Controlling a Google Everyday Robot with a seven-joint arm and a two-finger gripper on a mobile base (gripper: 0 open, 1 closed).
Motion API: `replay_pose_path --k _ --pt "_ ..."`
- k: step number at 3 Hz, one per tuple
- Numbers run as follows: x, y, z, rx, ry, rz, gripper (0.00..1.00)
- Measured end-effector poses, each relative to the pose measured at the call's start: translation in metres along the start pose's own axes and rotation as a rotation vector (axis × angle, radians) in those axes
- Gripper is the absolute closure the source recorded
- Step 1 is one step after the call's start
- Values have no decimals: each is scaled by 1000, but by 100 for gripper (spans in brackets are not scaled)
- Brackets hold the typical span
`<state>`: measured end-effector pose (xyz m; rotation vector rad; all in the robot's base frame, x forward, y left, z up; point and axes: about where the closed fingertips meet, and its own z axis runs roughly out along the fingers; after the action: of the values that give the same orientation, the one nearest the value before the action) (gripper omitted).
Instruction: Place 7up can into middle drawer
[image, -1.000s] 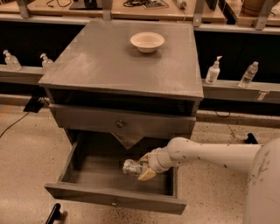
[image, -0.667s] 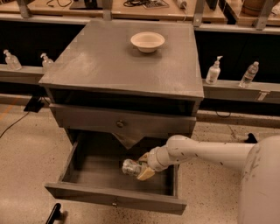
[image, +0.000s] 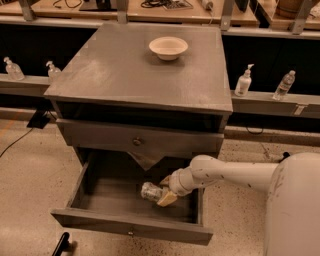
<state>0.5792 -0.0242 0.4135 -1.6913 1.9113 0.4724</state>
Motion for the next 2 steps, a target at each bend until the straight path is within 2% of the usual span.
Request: replay_pose_path --k 1,2 --pt "9 -2 5 -1 42 29 62" --pt "18 -2 12 -14 18 83 39"
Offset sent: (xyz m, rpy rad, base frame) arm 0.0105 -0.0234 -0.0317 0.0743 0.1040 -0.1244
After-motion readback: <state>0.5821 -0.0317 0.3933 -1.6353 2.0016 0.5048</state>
